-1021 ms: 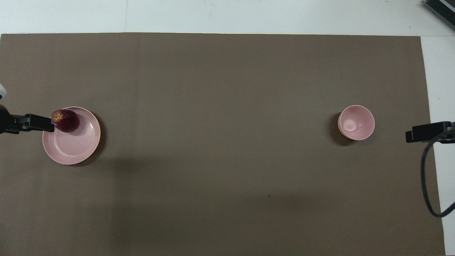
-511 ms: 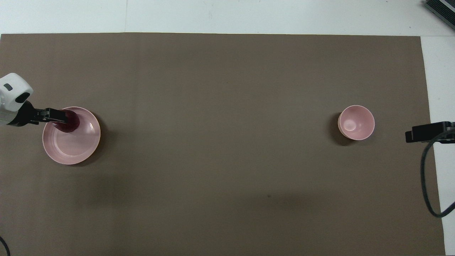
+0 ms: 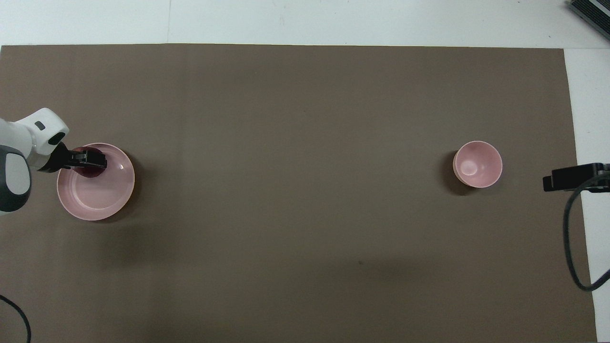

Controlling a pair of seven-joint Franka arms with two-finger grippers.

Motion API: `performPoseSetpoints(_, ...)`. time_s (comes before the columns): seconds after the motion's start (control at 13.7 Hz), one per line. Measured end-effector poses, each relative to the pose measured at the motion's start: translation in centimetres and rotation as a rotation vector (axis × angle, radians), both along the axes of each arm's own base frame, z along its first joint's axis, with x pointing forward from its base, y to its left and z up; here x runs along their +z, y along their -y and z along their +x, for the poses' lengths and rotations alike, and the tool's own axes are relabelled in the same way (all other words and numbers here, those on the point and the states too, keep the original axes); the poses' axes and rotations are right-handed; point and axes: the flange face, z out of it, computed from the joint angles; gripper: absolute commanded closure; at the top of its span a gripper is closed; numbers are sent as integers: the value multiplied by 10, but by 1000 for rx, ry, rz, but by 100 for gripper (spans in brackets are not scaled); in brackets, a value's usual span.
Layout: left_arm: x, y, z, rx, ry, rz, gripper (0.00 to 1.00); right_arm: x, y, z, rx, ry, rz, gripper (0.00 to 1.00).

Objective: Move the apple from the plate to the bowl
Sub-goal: 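Reach the left gripper to the red apple on the pink plate and grasp it, then lift the apple with the left gripper while the right gripper reaches toward it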

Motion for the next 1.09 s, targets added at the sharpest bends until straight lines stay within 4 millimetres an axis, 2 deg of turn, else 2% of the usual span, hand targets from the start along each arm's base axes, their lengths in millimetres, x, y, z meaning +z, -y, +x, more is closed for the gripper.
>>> performPoseSetpoints(0.44,-8,0,-1,-4,-3,0,0,0,0,0,0,0,0,0)
performPoseSetpoints(0.51,-10,0,-1,-4,-5,-1,13,0,0,0,0,0,0,0)
performPoseSetpoints(0.66,-13,0,-1,-3,-8,-2,61,0,0,0,0,-1,0,0)
performPoseSetpoints(0.73,-11,-1,-1,-3,-4,0,81,0,0,0,0,-1,0,0)
performPoseSetpoints(0.8,-11,-1,-1,-3,-4,0,96,-1,0,0,0,-1,0,0)
performPoseSetpoints(0.88,-11,-1,-1,-3,-4,0,100,-1,0,0,0,-2,0,0)
performPoseSetpoints(1.09,-11,-1,-1,-3,-8,-1,100,-1,0,0,0,-2,0,0)
